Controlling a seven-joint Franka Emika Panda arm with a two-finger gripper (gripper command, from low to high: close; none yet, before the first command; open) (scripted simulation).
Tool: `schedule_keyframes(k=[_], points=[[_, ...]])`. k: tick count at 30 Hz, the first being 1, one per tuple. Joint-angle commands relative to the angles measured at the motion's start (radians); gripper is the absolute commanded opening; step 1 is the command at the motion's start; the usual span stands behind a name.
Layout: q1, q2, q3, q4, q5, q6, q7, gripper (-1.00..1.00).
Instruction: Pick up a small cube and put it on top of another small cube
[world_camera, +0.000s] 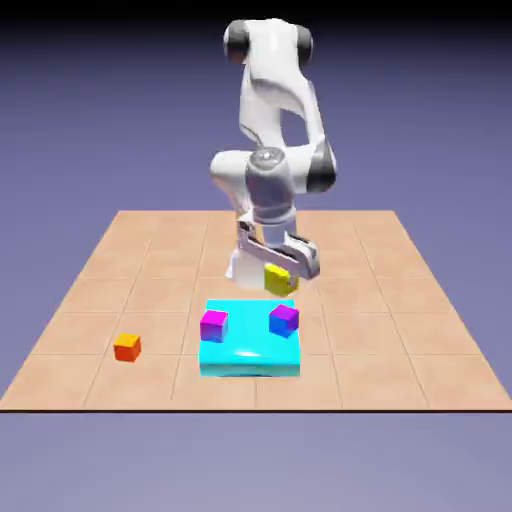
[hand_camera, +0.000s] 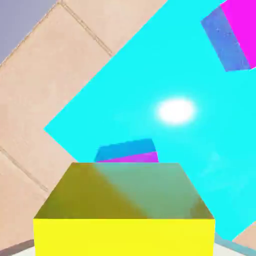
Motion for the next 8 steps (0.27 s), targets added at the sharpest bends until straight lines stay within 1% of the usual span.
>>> schedule_keyframes(k=[1,4,5,6,7,8], points=[[0.002,0.031,0.005,-0.013,-0.002,0.043,0.002,-1.0],[0.01,0.124,0.019,-0.05,0.001,0.173,0.004,-1.0],[0.011,0.134,0.02,-0.054,0.002,0.188,0.004,-1.0],[0.011,0.134,0.02,-0.054,0.002,0.188,0.004,1.0],[0.011,0.134,0.02,-0.054,0.002,0.188,0.004,1.0],[0.008,0.103,0.015,-0.042,0.001,0.144,0.004,1.0]])
